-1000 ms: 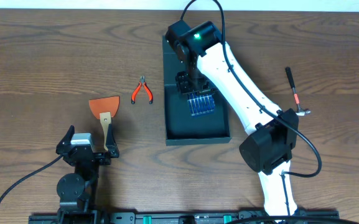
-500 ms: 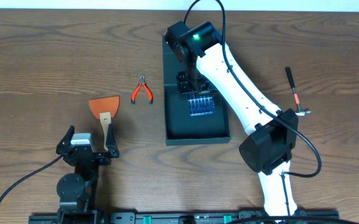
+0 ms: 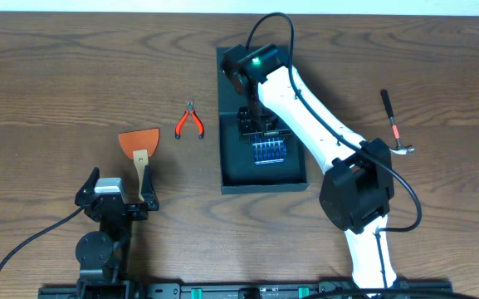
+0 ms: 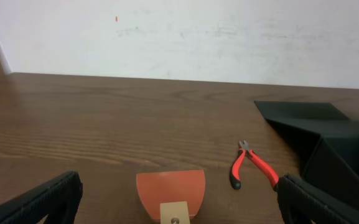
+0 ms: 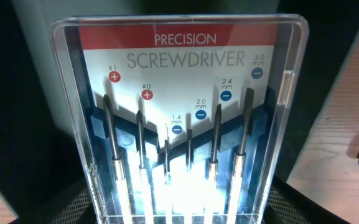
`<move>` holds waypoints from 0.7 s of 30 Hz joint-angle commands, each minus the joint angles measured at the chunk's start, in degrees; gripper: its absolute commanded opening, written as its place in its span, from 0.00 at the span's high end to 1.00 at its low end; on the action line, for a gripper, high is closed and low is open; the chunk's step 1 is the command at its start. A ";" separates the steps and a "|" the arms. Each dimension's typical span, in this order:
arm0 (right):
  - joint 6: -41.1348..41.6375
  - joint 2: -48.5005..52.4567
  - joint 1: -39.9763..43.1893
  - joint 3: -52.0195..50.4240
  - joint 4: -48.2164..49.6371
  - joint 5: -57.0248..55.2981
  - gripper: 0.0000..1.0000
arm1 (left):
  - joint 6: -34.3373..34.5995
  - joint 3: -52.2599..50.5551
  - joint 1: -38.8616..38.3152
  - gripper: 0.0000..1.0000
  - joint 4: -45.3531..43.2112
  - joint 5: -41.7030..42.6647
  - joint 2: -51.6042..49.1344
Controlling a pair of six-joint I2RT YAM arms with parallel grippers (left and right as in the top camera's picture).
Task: Pack container
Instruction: 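Lower the case into the box and open the right gripper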
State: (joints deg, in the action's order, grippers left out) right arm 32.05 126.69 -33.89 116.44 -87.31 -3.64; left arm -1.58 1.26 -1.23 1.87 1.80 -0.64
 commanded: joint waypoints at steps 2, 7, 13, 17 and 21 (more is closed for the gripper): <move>1.42 -1.55 0.13 -3.48 1.46 -0.31 0.50 | -0.76 -1.01 0.15 0.01 2.08 -0.28 0.02; 1.44 -1.55 1.09 -8.11 4.50 0.94 0.50 | -0.76 -1.01 0.15 0.02 2.10 -0.28 0.02; 1.11 -1.55 2.89 -13.11 8.48 1.77 0.50 | -0.76 -1.03 0.15 0.01 2.08 -0.28 0.02; 0.66 -1.55 3.93 -15.17 10.82 1.77 0.50 | -0.76 -1.03 0.15 0.01 2.08 -0.28 0.02; -0.50 -1.55 4.35 -16.55 12.66 2.29 0.49 | -0.76 -1.01 0.15 0.02 2.08 -0.28 0.02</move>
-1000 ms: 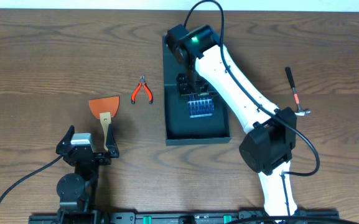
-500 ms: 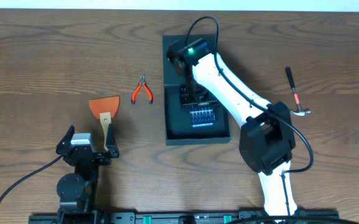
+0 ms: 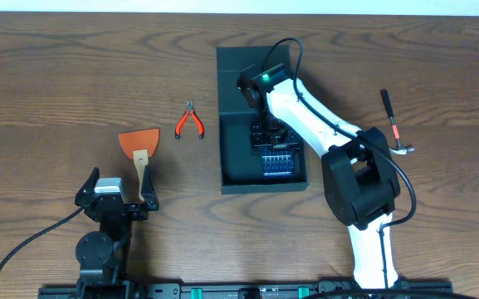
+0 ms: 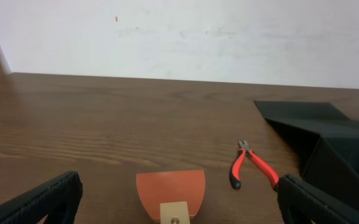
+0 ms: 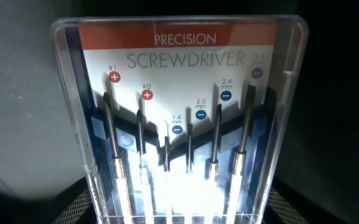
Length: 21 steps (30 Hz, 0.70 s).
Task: Pack container
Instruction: 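Lower the case into the box and open the right gripper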
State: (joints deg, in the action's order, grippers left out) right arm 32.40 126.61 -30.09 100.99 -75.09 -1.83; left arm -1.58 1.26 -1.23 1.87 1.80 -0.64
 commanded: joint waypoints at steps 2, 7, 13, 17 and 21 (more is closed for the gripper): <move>-1.42 -1.46 0.55 -1.60 1.29 0.63 0.45 | -0.76 -1.01 0.15 0.01 2.08 -0.28 0.02; -2.27 -1.46 0.52 -2.32 2.32 0.76 0.43 | -0.76 -1.01 0.15 0.01 2.08 -0.28 0.02; -3.34 -1.46 0.52 -2.45 2.32 0.76 0.36 | -0.76 -1.03 0.15 0.01 2.10 -0.28 0.02; -3.39 -1.46 0.52 -2.45 2.23 0.76 0.34 | -0.76 -1.03 0.15 0.01 2.08 -0.28 0.02; -3.80 -1.46 0.52 -2.45 2.19 0.79 0.29 | -0.76 -1.03 0.15 0.02 2.08 -0.28 0.02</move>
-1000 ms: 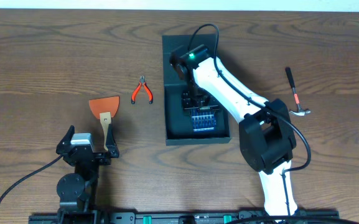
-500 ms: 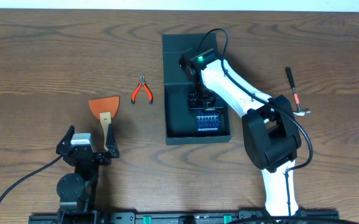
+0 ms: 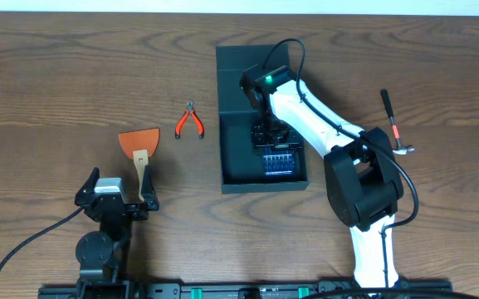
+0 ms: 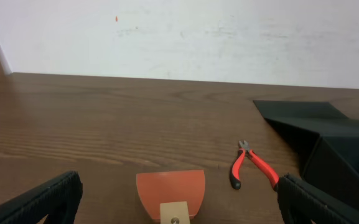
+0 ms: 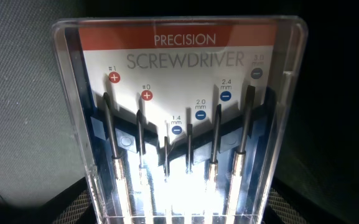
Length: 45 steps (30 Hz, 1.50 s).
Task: Pack container
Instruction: 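Lower the case into the box and open the right gripper, then raise the right gripper and move it right toward the hammer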
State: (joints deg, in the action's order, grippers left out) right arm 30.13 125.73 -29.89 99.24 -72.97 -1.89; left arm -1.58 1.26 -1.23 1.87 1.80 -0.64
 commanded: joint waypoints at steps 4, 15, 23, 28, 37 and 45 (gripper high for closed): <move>-1.51 -0.59 0.33 -0.70 -0.04 0.85 0.26 | -0.76 -1.03 0.15 0.01 2.08 -0.28 0.02; -1.51 -0.59 0.22 -0.70 -0.31 0.90 0.19 | -0.76 -1.01 0.15 0.01 2.08 -0.28 0.02; -1.81 -0.94 0.26 0.02 -0.31 1.53 0.20 | -0.76 -1.01 0.15 0.01 2.08 -0.28 0.02; -3.02 -2.14 0.31 4.72 -2.21 1.25 0.21 | -0.76 -1.01 0.15 0.01 2.08 -0.28 0.02; -4.09 -2.54 1.81 21.22 -11.37 -1.75 0.19 | -0.76 -1.01 0.15 0.01 2.08 -0.28 0.02; -8.57 -2.54 9.88 33.62 -21.20 -6.95 0.12 | -0.76 -1.01 0.15 0.01 2.08 -0.28 0.02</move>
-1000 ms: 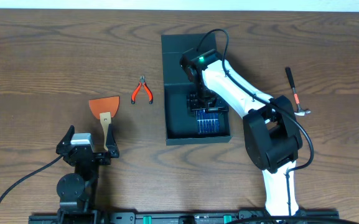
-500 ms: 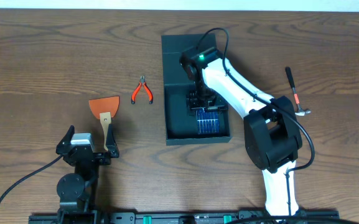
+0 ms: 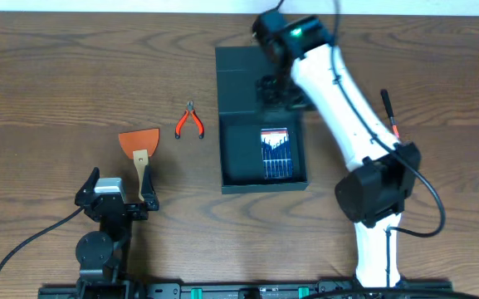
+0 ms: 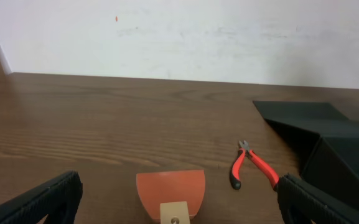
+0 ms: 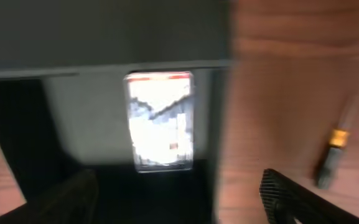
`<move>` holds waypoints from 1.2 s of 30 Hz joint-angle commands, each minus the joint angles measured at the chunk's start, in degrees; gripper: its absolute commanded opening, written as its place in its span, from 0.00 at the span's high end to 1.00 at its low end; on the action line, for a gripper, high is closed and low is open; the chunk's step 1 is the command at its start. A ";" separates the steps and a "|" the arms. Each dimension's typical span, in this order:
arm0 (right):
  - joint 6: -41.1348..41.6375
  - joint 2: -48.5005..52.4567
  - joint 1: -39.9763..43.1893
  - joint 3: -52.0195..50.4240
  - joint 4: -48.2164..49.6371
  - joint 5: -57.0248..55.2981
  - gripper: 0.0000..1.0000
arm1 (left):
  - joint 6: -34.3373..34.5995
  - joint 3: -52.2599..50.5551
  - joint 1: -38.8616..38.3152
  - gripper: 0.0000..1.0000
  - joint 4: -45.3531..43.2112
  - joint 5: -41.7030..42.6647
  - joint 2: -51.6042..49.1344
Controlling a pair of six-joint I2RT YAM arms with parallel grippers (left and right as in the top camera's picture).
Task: Pack container
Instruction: 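Raise the right gripper and move it right toward the hammer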
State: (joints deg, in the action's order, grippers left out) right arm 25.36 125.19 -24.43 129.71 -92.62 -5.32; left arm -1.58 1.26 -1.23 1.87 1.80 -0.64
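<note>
The black container (image 3: 241, 170) lies open at mid-table, its lid (image 3: 239, 76) folded back. A clear precision screwdriver set (image 3: 276, 154) lies flat in the tray's right half, showing blurred in the right wrist view (image 5: 160, 121). My right gripper (image 3: 279, 90) hangs open above the lid, clear of the set, nothing between its fingers (image 5: 294, 198). My left gripper (image 3: 119, 193) rests open at the front left, just behind an orange scraper (image 4: 170, 188) with a wooden handle. Red-handled pliers (image 3: 190, 122) lie left of the container.
A small hammer (image 3: 393, 126) with a black and red handle lies on the wood right of the container, also showing in the right wrist view (image 5: 333, 149). The right arm slants across the table's right side from its base at the front.
My right gripper has let go of the screwdriver set, which now lies in the tray, and stands open, higher and farther back over the lid. The left arm has not moved.
My right gripper held the screwdriver set upright over the container's middle. It then held the set lower in the tray's front right part and stayed there. Now the set lies flat in the tray and the gripper is open above the lid. The left arm stayed still.
</note>
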 commanded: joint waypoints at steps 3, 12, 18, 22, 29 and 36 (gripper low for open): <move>-7.15 -1.99 9.05 3.89 -3.69 -3.54 0.11 | -0.76 -1.01 0.15 0.01 2.08 -0.28 0.02; -19.08 -1.97 21.92 3.41 -3.32 -3.50 0.08 | -0.76 -1.01 0.15 0.01 2.08 -0.28 0.02; -25.38 -1.97 27.45 2.71 -2.54 -3.43 0.06 | -0.76 -1.01 0.15 0.02 2.08 -0.28 0.02; -28.39 -1.97 30.53 2.71 -2.69 -0.81 0.06 | -0.76 -1.01 0.15 0.01 2.08 -0.28 0.02; -31.17 -4.09 35.56 2.71 -4.70 7.10 0.12 | -0.76 -1.03 0.15 0.01 2.08 -0.28 0.02; -30.58 -14.34 39.30 2.56 -4.70 7.85 0.09 | -0.76 -1.01 0.15 0.02 2.08 -0.28 0.02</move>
State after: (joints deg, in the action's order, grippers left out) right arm -4.08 118.72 13.34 132.14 -97.08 0.78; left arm -1.58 1.26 -1.23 1.87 1.80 -0.64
